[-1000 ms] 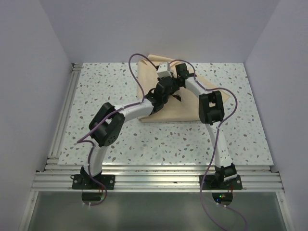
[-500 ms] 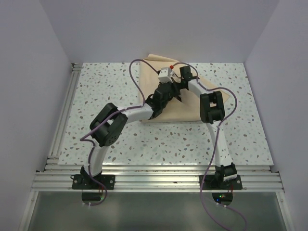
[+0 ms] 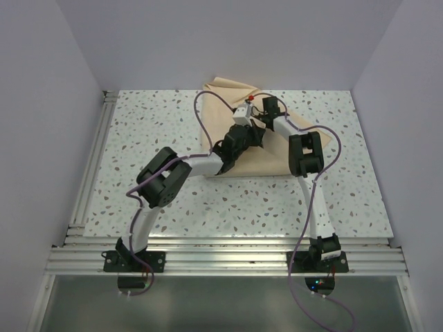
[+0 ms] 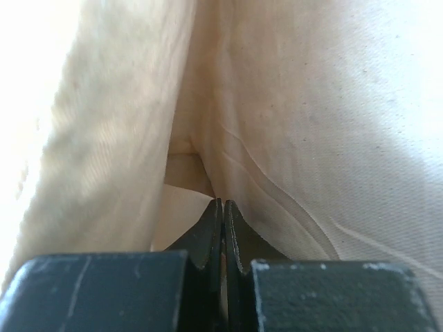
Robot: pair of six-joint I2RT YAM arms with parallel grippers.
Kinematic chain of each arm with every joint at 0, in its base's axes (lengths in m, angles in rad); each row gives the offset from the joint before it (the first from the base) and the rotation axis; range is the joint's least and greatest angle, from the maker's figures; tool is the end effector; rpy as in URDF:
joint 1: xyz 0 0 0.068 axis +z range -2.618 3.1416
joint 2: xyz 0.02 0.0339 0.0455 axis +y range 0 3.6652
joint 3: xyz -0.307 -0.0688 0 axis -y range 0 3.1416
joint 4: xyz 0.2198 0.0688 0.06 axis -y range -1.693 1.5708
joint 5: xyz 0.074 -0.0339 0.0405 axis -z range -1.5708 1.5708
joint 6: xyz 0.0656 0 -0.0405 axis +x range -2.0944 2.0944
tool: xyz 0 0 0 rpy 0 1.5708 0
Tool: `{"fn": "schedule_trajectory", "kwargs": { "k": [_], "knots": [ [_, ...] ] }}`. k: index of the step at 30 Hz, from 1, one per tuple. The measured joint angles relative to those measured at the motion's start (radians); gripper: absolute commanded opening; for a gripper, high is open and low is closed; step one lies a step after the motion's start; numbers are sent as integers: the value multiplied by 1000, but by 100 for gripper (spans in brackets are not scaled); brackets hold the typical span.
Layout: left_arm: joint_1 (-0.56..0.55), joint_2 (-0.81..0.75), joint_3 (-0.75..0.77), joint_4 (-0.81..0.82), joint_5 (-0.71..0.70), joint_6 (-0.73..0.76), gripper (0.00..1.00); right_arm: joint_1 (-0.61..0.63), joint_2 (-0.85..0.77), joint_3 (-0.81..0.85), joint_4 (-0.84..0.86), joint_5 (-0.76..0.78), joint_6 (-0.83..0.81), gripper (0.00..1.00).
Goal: Prepare the surgical pack
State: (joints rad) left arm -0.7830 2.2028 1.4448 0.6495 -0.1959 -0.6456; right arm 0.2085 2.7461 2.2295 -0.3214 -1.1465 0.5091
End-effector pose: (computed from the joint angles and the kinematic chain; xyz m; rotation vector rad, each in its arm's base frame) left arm 0.3916 -0.3717 0.2387 -0.0338 1.7602 -0.9003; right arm 0.5664 0.1809 0.1003 -0.2202 2.3730 1.7100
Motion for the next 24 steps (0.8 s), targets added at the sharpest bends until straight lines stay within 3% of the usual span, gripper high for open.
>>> {"fn": "schedule_trajectory", "kwargs": {
  "k": [13,18,24],
  "knots": [
    [-30,53,0,74,57,-24,23,-10,13,-18,106,-58,130,0],
    [-34,71,0,83,63,-21,39,-13,14,-30,147,-75,169,0],
    [-34,26,4,5,59,52,48,-13,16,-31,158,-76,188,0]
  ]
}}
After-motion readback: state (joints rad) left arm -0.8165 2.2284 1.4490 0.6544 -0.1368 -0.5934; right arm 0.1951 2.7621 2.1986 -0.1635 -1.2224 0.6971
